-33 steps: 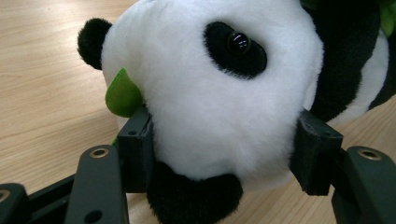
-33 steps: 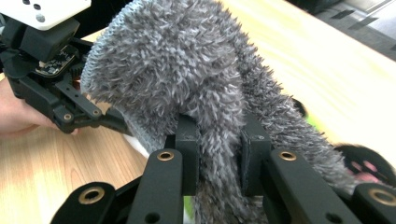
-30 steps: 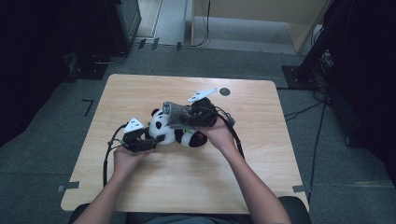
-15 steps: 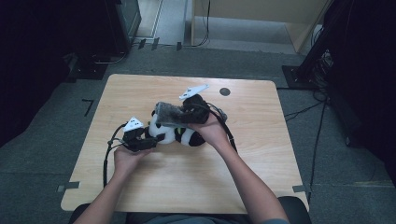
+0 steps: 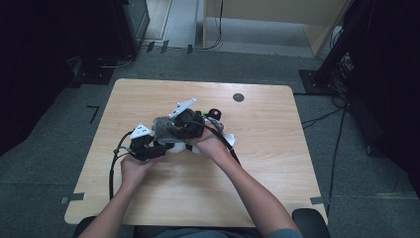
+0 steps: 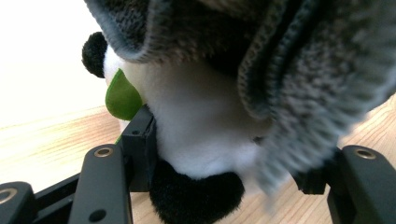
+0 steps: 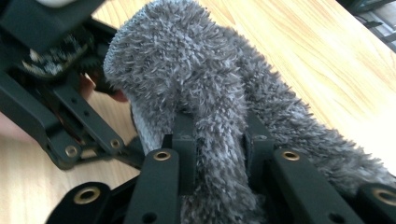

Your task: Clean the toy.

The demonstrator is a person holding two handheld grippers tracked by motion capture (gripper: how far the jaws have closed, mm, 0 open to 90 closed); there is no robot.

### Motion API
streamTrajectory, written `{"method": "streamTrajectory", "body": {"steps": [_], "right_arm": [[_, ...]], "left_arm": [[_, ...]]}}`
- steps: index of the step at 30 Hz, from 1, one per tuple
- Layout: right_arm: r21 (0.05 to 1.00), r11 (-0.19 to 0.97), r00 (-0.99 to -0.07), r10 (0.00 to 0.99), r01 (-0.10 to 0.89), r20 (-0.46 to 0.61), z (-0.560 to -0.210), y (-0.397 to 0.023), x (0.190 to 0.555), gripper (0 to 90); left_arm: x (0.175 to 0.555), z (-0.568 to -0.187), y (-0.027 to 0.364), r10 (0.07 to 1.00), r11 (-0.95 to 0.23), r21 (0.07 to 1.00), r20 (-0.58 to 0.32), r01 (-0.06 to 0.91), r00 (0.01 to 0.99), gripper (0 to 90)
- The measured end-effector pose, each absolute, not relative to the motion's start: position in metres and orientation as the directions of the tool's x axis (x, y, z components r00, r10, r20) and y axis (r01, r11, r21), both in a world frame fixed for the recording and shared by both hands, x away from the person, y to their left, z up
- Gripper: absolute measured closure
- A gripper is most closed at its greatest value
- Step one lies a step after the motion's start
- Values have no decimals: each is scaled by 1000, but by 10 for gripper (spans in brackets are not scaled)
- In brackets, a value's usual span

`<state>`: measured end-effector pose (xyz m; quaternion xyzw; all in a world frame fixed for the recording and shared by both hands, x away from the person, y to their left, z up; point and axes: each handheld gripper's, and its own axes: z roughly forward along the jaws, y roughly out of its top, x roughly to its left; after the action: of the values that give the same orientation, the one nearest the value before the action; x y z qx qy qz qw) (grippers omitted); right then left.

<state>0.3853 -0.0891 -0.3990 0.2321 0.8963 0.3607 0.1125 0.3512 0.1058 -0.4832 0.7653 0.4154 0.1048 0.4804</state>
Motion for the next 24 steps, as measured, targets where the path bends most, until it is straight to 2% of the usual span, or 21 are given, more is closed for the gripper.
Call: {"method": "streamTrajectory", "body": {"steps": [7,13,17,24], "right_arm": [[689,638,-851,521,342,-60,-396,-109,386,739],[689,595,-787,614,414,-58,-391,-138,396,745],[687,551,-758,652,474,0,-396,-159,405,749],[694,518,-734,679,500,22,-396,-173,410,749]], "left_arm": [[351,-486,108,727,-202,825,-235,528,645,385],[351,-487,108,727,-216,826,-220,521,651,385],[352,-488,108,726,-212,828,-223,519,651,380],[352,-488,109,724,-207,832,-224,515,653,374]]}}
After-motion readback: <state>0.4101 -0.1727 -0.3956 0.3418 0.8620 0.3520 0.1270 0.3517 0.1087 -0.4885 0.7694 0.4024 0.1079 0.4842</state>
